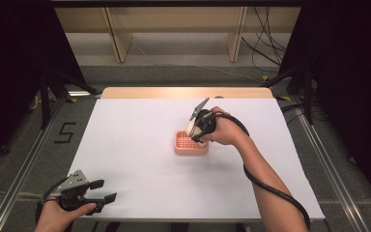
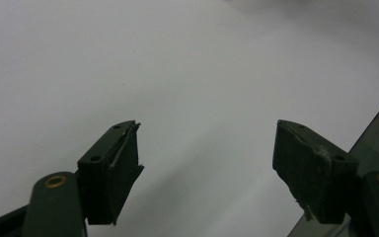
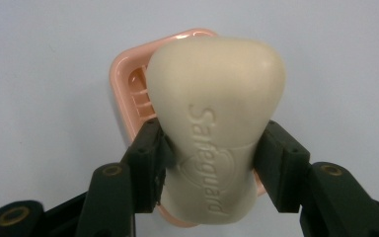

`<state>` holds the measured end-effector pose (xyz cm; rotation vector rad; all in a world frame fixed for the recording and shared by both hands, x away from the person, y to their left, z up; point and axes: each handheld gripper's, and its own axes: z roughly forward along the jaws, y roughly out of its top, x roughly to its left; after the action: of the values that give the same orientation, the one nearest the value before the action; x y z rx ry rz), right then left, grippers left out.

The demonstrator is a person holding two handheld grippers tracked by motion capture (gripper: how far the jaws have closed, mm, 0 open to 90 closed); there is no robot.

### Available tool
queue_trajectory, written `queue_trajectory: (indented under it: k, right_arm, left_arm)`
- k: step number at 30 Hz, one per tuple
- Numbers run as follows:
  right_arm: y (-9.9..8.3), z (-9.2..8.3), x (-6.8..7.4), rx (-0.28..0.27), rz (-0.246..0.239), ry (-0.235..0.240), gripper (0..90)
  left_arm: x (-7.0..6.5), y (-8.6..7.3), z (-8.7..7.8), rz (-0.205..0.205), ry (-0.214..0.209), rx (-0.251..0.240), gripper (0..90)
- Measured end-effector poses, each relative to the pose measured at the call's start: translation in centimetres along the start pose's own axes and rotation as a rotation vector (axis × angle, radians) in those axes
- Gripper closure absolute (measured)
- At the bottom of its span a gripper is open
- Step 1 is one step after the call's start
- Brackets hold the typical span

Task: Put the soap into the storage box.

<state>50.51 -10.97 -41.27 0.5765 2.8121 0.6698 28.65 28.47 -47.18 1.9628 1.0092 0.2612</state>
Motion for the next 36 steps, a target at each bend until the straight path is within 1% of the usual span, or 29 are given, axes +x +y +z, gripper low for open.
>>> queue_trajectory:
  k: [3,4,9,10,13,17,18,19,21,27,30,33,34,36]
  right_arm:
    - [0.0,0.0,0.0,0.000,-0.010,-0.002,50.1]
    - [0.0,0.1,0.0,0.003,-0.006,0.003,50.1]
    - [0.1,0.2,0.0,0.004,-0.010,0.002,50.1]
    - [0.1,0.3,0.0,0.008,-0.004,0.004,50.1]
    - [0.1,0.4,0.0,0.007,-0.011,0.001,50.1]
    - [0.1,0.6,0.0,0.008,-0.012,0.008,50.1]
    - [0.1,0.6,0.2,0.013,0.018,0.010,50.1]
    - [0.2,0.7,0.0,0.008,-0.008,0.006,50.1]
    - [0.2,0.8,0.0,0.008,-0.003,0.007,50.1]
    - [0.2,1.1,-0.1,0.007,-0.013,0.008,50.1]
    - [0.2,1.3,-0.1,0.009,-0.004,0.011,50.1]
    - [0.2,1.3,-0.1,0.010,-0.015,0.012,50.1]
    - [0.2,1.4,-0.1,0.013,-0.004,0.013,50.1]
    - [0.3,1.4,-0.1,0.014,-0.005,0.012,50.1]
  left_arm:
    - [0.0,0.0,0.0,0.000,0.000,-0.001,25.2]
    - [0.0,0.0,0.0,0.000,-0.001,0.000,25.2]
    - [0.0,0.0,0.0,-0.001,0.000,0.000,25.2]
    - [0.0,0.0,0.0,0.000,0.000,-0.001,25.3]
    - [0.0,0.0,0.0,0.001,0.000,-0.001,25.2]
    - [0.0,0.0,0.0,-0.001,-0.001,0.000,25.2]
    - [0.0,0.0,0.0,-0.001,-0.001,0.000,25.2]
    - [0.0,0.0,0.0,-0.001,-0.001,0.000,25.2]
    - [0.0,0.0,0.0,-0.002,0.000,-0.001,25.2]
    - [0.0,0.0,0.0,-0.001,0.000,-0.001,25.2]
    - [0.0,0.0,0.0,-0.006,-0.003,-0.007,25.2]
    - [0.0,0.0,0.0,0.000,-0.001,0.000,25.2]
    - [0.0,0.0,0.0,-0.001,-0.001,-0.001,25.2]
    - [0.0,0.0,0.0,-0.006,-0.002,-0.005,25.2]
